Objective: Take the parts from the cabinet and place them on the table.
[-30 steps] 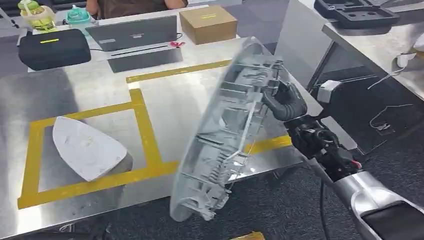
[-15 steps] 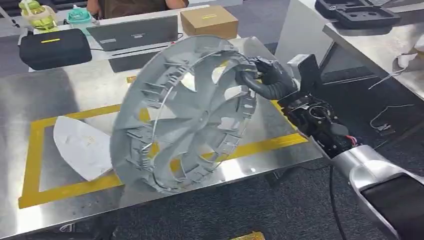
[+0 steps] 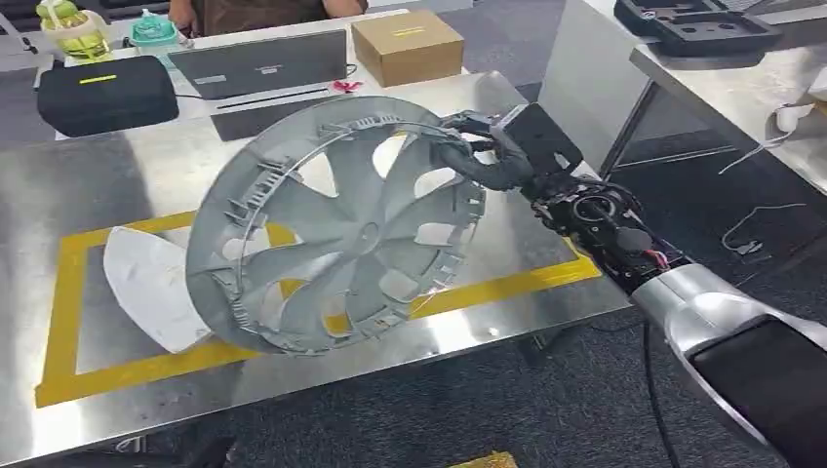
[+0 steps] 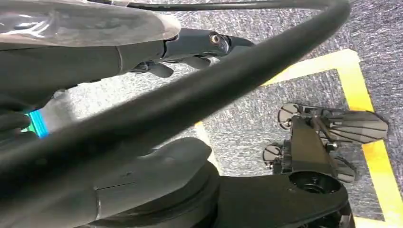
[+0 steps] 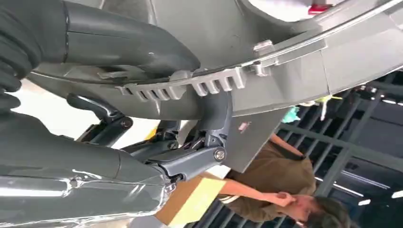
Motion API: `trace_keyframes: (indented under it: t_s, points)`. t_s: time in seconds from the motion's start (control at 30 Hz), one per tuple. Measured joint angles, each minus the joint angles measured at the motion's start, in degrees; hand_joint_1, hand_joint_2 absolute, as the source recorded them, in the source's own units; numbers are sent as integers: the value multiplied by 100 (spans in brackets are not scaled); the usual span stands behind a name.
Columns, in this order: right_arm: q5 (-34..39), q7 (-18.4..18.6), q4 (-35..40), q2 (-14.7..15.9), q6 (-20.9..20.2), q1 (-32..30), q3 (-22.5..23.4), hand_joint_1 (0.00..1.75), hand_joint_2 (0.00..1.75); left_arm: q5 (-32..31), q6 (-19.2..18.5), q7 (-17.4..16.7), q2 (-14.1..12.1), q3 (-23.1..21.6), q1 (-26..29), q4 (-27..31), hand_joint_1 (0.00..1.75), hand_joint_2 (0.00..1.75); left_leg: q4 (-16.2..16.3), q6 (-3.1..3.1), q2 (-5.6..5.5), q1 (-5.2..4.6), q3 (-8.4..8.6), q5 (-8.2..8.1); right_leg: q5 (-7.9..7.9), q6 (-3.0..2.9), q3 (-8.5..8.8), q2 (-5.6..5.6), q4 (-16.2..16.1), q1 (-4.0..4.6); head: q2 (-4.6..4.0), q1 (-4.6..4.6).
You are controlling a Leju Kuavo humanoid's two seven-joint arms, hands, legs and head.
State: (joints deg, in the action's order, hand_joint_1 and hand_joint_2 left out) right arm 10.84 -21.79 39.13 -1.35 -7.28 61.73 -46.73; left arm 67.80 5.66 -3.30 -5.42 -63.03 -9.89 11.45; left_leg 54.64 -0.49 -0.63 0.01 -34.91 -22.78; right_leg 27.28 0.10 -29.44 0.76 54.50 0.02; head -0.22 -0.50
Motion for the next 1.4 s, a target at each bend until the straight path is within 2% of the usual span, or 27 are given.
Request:
trace_keyframes:
  t_s: [0.6, 1.1, 1.13, 1.17, 1.2, 1.23, 1.27, 1.4]
  points:
    - [-4, 0, -293, -37, 9, 44, -321, 175, 175, 0, 2, 0, 9, -29, 0, 0, 0, 175, 0, 0, 0, 0, 5, 0, 0, 0, 3, 1, 0, 0, 0, 4]
    - [-4, 0, -363, -46, 9, 71, -341, 175, 175, 0, 2, 0, 15, -31, 0, 0, 0, 175, 0, 0, 0, 0, 6, 0, 0, 0, 5, 1, 0, 0, 0, 2]
    - [-54, 41, -367, -46, 44, 74, -341, 175, 175, 4, 2, 0, 15, -29, 1, 0, 0, 175, 1, 0, 1, 0, 6, 0, 0, 0, 5, 2, 0, 0, 0, 4]
    - [-277, 296, -396, -39, 237, 147, -348, 175, 175, 40, 2, 48, 15, -29, 23, 0, 0, 175, 1, 0, 4, -1, 7, 0, 0, 0, 2, 7, 1, -2, 0, 18]
    - [-727, 765, -516, -24, 607, 298, -383, 175, 175, 90, 0, 127, 17, -29, 58, 0, 0, 175, 1, 0, 9, -4, 7, 0, -2, 0, -4, 15, 1, -4, 0, 22]
    - [-1037, 1321, -616, -24, 900, 470, -417, 175, 175, 123, 2, 190, 17, -29, 82, 0, 0, 175, 1, 0, 10, -3, 7, 0, -4, 0, -4, 17, 0, -5, 0, -22]
    - [-1168, 1535, -700, 4, 1003, 663, -451, 175, 175, 129, 2, 232, 26, -29, 106, 0, 0, 175, 2, 2, 7, 3, 8, 2, -1, 0, -2, 10, -2, -2, 0, -48]
    - [-1255, 1587, -1019, 114, 1082, 1135, -518, 175, 175, 157, 0, 282, 46, -29, 250, 0, 0, 175, 1, 5, -21, 20, 6, 5, 2, -2, 8, -18, -2, -4, 0, -2]
